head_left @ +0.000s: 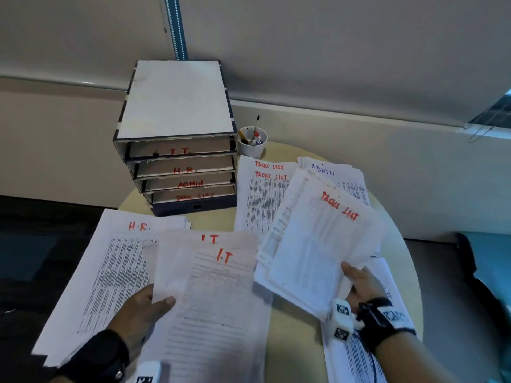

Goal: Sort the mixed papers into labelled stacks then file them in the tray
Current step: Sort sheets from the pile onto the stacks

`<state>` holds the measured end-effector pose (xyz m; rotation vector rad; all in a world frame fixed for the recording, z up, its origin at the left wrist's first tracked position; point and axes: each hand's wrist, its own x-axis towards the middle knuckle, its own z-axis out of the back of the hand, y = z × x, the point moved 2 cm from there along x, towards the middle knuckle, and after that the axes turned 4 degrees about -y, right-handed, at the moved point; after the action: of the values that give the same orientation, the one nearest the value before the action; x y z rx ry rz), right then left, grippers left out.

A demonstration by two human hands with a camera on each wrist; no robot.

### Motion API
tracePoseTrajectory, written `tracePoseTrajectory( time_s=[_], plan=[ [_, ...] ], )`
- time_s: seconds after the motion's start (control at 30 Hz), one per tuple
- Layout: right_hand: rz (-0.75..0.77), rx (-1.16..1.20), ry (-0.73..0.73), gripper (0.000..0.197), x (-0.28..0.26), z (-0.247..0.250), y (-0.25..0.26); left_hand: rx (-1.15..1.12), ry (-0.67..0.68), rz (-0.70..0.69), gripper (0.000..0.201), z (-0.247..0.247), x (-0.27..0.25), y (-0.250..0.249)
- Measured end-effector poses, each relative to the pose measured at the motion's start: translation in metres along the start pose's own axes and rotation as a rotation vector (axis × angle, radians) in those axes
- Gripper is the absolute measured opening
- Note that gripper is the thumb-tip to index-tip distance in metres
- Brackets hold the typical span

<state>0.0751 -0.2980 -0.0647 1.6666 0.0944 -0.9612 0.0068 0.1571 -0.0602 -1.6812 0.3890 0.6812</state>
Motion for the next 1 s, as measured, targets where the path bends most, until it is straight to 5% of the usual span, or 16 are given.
tracePoseTrajectory(
  time_s=[0.17,0.37,0.5,0.63,0.77,0.83,0.9,0.97,1.0],
  plan=[
    [0.127,-0.476,-0.138,0.039,0.038,-0.046,0.065,-0.05,0.051,0.021,0.048,0.016,0.002,0.011],
    [0.242,-0.809,-0.107,0.036,0.071,-0.108,0.115,0.044,0.166,0.015,0.078,0.028,-0.001,0.013],
    [0.295,-0.817,-0.07,0.083,0.074,-0.135,0.111,0.028,0.177,-0.041,0.08,0.016,-0.006,0.008],
    [0.422,-0.684,0.063,0.056,0.013,-0.14,0.072,-0.082,0.1,-0.086,0.073,-0.01,-0.005,-0.006],
    [0.016,-0.249,0.432,0.049,-0.055,-0.116,-0.006,-0.194,0.023,-0.107,0.06,-0.034,0.007,-0.022],
    [0.022,-0.287,0.517,0.053,-0.081,-0.107,-0.037,-0.225,0.027,-0.098,0.06,-0.042,0.009,-0.028],
    [0.228,-0.426,0.487,0.039,-0.107,-0.102,-0.048,-0.218,0.036,-0.097,0.059,-0.049,0.008,-0.032],
    [0.366,-0.478,0.301,0.009,-0.119,-0.096,-0.046,-0.195,0.055,-0.112,0.054,-0.054,0.004,-0.033],
    [0.383,-0.477,0.226,0.011,-0.123,-0.092,-0.041,-0.176,0.051,-0.121,0.052,-0.055,0.003,-0.033]
  ],
)
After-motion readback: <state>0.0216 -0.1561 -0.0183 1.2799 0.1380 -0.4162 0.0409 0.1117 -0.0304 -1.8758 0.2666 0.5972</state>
